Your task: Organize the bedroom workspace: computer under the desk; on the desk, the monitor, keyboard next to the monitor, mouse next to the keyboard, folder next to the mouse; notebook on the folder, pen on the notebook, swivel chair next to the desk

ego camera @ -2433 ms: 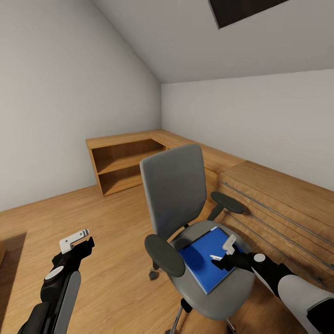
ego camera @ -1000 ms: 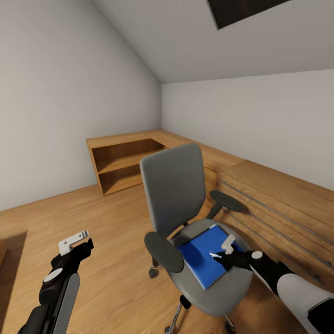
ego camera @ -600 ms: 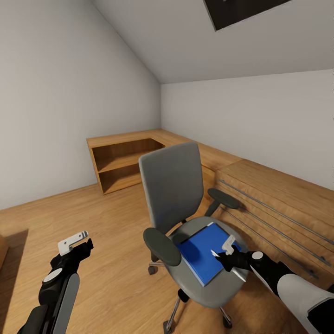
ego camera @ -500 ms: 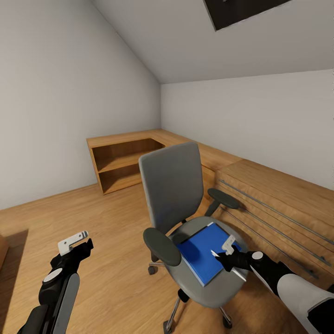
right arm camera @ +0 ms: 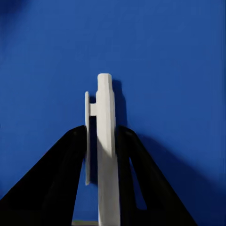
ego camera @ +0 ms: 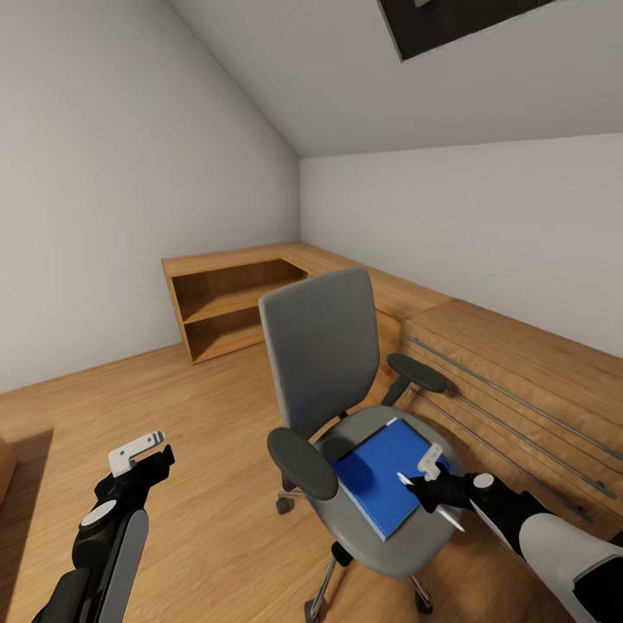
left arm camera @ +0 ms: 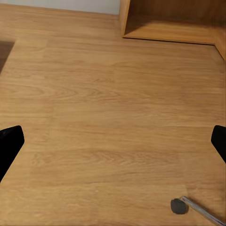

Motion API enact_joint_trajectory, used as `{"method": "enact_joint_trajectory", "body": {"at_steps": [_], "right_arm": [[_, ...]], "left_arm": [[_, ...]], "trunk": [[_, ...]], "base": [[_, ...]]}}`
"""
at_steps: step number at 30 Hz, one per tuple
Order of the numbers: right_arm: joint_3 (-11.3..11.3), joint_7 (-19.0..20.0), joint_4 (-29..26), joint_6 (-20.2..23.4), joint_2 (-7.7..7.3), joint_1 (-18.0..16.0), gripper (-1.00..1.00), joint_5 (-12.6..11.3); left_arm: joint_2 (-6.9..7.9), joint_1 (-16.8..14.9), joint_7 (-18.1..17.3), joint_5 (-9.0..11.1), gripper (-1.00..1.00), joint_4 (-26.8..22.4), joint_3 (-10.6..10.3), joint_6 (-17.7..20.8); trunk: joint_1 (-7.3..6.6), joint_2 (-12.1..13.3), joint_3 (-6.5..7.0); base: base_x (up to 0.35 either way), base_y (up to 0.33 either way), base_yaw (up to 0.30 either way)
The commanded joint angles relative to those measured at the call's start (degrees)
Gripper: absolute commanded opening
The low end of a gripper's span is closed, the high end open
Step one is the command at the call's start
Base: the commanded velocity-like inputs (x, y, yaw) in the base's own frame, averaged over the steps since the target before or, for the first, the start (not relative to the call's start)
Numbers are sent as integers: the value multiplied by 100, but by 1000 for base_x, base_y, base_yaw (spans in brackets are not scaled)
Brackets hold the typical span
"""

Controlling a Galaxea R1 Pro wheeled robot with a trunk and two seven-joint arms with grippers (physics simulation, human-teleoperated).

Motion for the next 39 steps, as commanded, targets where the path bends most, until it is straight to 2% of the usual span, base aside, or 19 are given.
{"method": "enact_joint_trajectory", "body": {"at_steps": [1, 16, 19, 22, 25, 27, 28, 32, 33, 35, 36, 37, 38, 39], "right_arm": [[102, 25, 13, -22, -5, 0, -100, 52], [64, 4, -72, -12, -4, 0, -100, 40], [-40, -10, -287, 36, -5, 0, -100, 20], [-355, -45, -837, 442, -10, 0, -100, 13], [-494, -103, -1110, 829, -8, 0, -100, 15], [-573, -246, -1457, 1281, -7, 3, -100, 12], [-632, -679, -2244, 2043, -12, 76, -100, 5], [-712, -1313, -3259, 2810, -13, 424, -100, -33], [-828, -1642, -3751, 3116, -14, 615, -100, -108], [-1004, -2007, -4268, 3400, -9, 823, -100, -233], [-1208, -2411, -4769, 3655, 0, 1046, -100, -390], [-1307, -2629, -4997, 3772, 8, 1155, -100, -470], [-1478, -3109, -5385, 3985, 39, 1347, -100, -627], [-1543, -3365, -5548, 4083, 60, 1426, -100, -705]], "left_arm": [[-3, -3, 36, 61, 100, -9, 2, 17], [-8, -2, 45, 56, 100, 15, 1, 19], [-8, -3, 45, 59, 100, 25, 1, 23], [-2, -2, 45, 67, 100, 31, 7, 24], [3, -4, 45, 71, 100, 42, 8, 29], [6, -4, 45, 75, 100, 77, 4, 31], [8, -2, 45, 77, 100, 125, 2, 33], [9, -3, 45, 78, 100, 141, 1, 33], [9, -2, 45, 78, 100, 143, 1, 33], [9, -2, 45, 78, 100, 147, 1, 33], [9, -1, 47, 78, 100, 149, 1, 32], [9, -2, 48, 77, 100, 149, 1, 30], [9, -3, 52, 74, 100, 152, 1, 28], [10, -2, 54, 73, 100, 153, 1, 28]], "trunk": [[-23, 39, 12], [-352, 641, 281], [-418, 761, 335], [-484, 881, 389], [-550, 1002, 443], [-594, 1082, 478], [-616, 1122, 496], [-704, 1282, 568], [-726, 1323, 586], [-770, 1403, 622], [-792, 1443, 640], [-814, 1483, 658], [-836, 1523, 676], [-857, 1563, 694]], "base": [[0, 0, 0], [-11, 0, 0], [-221, 0, 0], [-305, 0, 0], [-322, 0, 0], [-329, 0, 0], [-333, 0, 0], [-326, 0, 0], [-278, 0, 0], [-254, 0, 0], [-166, 0, 0], [-133, 0, 0], [-85, 0, 0], [-68, 0, 0]]}}
